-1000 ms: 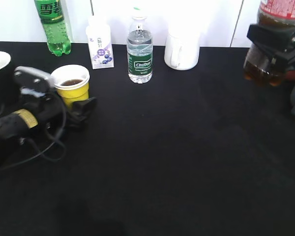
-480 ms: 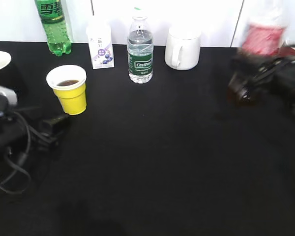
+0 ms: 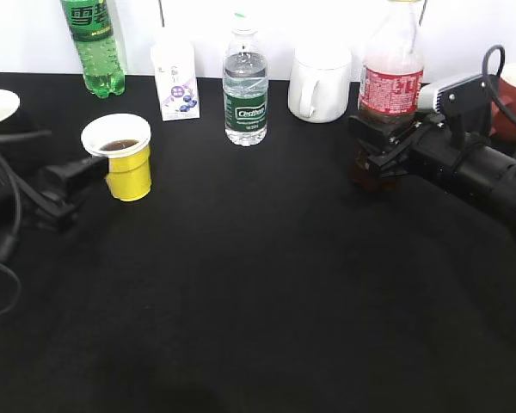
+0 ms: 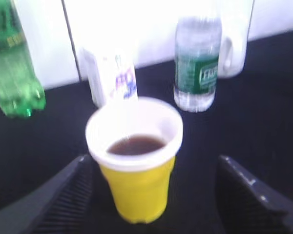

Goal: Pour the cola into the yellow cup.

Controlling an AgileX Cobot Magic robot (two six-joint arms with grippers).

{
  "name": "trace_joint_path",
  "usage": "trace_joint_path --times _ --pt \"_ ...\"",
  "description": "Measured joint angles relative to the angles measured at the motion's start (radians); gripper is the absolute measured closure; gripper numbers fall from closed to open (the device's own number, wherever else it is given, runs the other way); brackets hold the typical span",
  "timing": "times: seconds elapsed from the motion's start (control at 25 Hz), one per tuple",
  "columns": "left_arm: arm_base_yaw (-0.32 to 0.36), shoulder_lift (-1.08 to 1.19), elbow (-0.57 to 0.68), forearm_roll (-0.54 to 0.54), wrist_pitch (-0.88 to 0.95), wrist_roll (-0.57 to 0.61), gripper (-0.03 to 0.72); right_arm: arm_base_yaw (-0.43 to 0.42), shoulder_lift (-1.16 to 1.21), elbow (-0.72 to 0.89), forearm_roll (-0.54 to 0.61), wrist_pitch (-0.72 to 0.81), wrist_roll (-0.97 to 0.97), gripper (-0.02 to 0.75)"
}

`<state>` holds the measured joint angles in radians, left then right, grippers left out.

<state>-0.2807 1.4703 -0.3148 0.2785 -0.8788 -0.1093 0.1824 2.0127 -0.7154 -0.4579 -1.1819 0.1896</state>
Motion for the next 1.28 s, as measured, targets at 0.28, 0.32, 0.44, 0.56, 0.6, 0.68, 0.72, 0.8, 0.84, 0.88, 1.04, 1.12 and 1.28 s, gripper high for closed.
trace_joint_path --times 0.28,0.32,0.44,0.56,0.6,0.68,0.72,0.8,0.84,0.88,1.04,1.12,1.28 --pt "0.0 -0.045 0.0 0.016 0.052 0.0 0.097 0.0 -0.004 0.007 0.005 0.002 0.041 0.11" --pt "0.0 -0.045 0.0 0.03 0.055 0.0 0.097 0.0 -0.013 0.015 0.005 0.016 0.047 0.103" --pt "0.0 -0.045 0.0 0.042 0.084 0.0 0.097 0.0 -0.041 0.083 0.004 0.017 0.049 0.101" --pt "0.0 -0.045 0.0 0.042 0.097 0.0 0.097 0.0 -0.043 0.156 0.028 0.002 0.049 0.1" --pt "0.0 -0.045 0.0 0.042 0.103 0.0 0.097 0.0 -0.051 0.181 0.046 0.001 0.046 0.1" --pt "0.0 -0.045 0.0 0.042 0.115 0.0 0.097 0.0 -0.083 0.223 0.075 0.002 0.008 0.1" --pt "0.0 -0.045 0.0 0.042 0.129 0.0 0.097 0.0 -0.093 0.231 0.079 0.004 0.001 0.1" --pt "0.0 -0.045 0.0 0.042 0.174 -0.002 0.097 0.0 -0.136 0.259 0.083 0.053 -0.009 0.1" --pt "0.0 -0.048 -0.003 0.04 0.238 -0.048 0.097 0.0 -0.186 0.271 0.086 0.136 -0.011 0.1" --pt "0.0 -0.051 -0.009 0.04 0.274 -0.058 0.097 0.0 -0.209 0.271 0.09 0.167 -0.012 0.1" --pt "-0.005 -0.161 -0.173 0.026 0.754 -0.141 0.1 0.0 -0.476 0.237 0.093 0.687 0.014 0.1" --pt "-0.036 -0.246 -0.265 -0.063 0.994 -0.147 0.117 0.004 -0.608 0.156 0.067 0.98 0.085 0.104" --pt "-0.114 -0.43 -0.376 -0.097 1.386 -0.149 0.185 0.172 -0.879 0.014 0.104 1.469 0.111 0.111"
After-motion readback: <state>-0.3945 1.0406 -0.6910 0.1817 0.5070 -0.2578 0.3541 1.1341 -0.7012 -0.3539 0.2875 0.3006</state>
